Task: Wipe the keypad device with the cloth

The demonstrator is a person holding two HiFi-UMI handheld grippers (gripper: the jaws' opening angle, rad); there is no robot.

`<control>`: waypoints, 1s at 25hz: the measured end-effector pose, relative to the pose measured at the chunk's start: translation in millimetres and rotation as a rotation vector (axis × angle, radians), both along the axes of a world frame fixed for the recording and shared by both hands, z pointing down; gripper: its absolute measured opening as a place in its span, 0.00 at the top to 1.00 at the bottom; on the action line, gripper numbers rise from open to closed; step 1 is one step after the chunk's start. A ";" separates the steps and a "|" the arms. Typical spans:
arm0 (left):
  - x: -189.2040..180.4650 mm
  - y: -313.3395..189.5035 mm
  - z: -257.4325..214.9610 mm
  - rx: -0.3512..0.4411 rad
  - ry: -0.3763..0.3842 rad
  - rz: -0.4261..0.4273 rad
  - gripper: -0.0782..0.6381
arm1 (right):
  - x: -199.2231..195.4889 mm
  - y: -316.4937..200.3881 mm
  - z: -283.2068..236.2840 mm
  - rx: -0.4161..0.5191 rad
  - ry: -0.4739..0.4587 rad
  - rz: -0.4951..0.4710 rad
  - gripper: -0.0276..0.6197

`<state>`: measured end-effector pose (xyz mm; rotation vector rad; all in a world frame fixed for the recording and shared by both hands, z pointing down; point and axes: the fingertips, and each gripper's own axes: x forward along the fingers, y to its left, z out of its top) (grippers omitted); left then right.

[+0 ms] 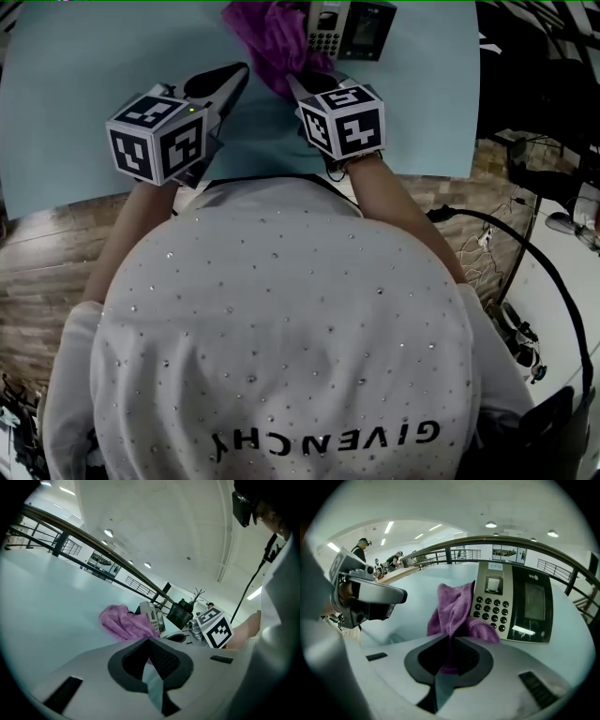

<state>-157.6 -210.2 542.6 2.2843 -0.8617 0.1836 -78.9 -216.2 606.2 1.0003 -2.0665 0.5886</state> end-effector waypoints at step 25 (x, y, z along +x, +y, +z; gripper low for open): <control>-7.0 11.1 -138.6 0.275 0.024 -0.191 0.89 | -30.6 -7.8 -200.1 0.269 -0.491 -0.171 0.91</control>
